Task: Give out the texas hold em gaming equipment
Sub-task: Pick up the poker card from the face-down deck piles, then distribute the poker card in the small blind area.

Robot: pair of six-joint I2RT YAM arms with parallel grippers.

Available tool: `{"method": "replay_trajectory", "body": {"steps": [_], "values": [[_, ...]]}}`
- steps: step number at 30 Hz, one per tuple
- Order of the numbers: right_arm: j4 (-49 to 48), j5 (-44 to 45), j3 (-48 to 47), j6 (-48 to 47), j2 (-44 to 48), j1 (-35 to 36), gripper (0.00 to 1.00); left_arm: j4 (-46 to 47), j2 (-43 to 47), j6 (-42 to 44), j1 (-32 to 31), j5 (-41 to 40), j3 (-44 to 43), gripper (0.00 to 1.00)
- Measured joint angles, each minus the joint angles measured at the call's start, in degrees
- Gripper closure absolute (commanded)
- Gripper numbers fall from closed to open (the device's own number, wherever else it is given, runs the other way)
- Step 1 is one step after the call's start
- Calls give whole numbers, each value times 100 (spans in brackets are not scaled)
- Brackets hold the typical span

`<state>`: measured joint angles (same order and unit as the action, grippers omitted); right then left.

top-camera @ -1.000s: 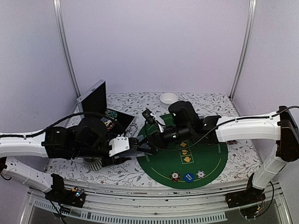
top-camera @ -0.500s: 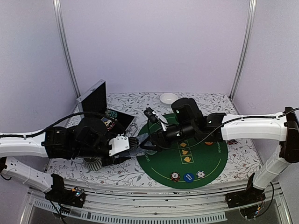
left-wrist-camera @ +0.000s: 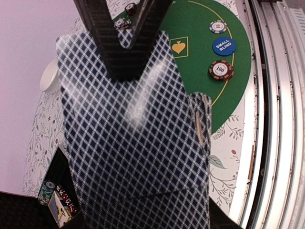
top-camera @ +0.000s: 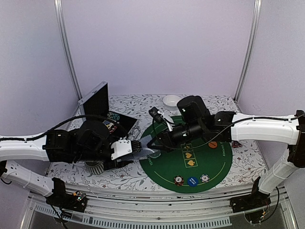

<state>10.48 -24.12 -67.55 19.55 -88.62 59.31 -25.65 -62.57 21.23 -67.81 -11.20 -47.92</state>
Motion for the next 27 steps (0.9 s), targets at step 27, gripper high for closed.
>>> {"method": "replay_trajectory", "body": {"steps": [27], "values": [[1718,-527,848,-35,1054,-1012,98,9,11,0,2,-116,0,46]]}}
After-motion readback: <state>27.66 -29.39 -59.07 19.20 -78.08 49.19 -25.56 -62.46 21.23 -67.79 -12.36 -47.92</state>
